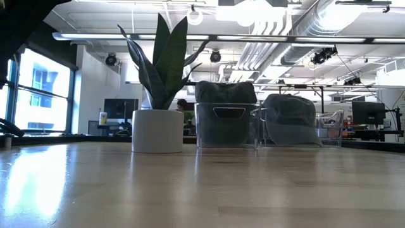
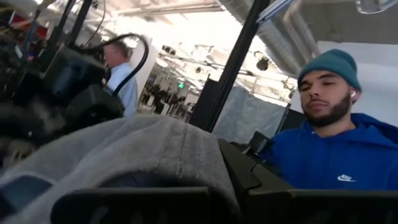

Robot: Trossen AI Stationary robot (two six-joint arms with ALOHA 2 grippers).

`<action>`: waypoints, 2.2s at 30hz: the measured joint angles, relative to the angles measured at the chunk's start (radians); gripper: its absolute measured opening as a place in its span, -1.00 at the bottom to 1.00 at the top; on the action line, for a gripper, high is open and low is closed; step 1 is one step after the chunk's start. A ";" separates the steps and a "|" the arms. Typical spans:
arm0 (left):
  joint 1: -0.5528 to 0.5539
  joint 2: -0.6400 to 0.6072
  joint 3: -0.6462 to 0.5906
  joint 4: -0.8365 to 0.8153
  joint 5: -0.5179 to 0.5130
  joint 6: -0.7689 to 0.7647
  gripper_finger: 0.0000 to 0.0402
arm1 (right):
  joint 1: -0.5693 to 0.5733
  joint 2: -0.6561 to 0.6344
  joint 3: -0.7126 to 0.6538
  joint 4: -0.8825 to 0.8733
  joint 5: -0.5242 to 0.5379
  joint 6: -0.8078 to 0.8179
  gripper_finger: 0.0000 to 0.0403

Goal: Pick & Place hat
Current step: Put the gray cap into the right transparent bin

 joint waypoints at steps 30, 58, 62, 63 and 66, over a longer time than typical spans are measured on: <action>0.001 0.000 0.000 -0.023 -0.010 0.008 -1.00 | 0.000 0.077 -0.105 0.140 0.254 -0.189 -0.10; 0.079 0.086 -0.001 -0.233 0.207 -0.088 -0.68 | 0.000 -0.045 -0.103 0.263 -0.464 0.532 -0.96; 0.105 0.121 0.002 -0.220 0.268 -0.094 -0.33 | 0.000 -0.045 -0.103 0.309 -0.493 0.576 -0.98; 0.114 0.126 -0.001 -0.224 0.299 -0.096 -0.24 | 0.000 -0.045 -0.103 0.315 -0.495 0.585 -0.97; 0.136 0.124 -0.001 -0.202 0.318 -0.081 -0.01 | 0.000 -0.045 -0.103 0.313 -0.493 0.599 -0.98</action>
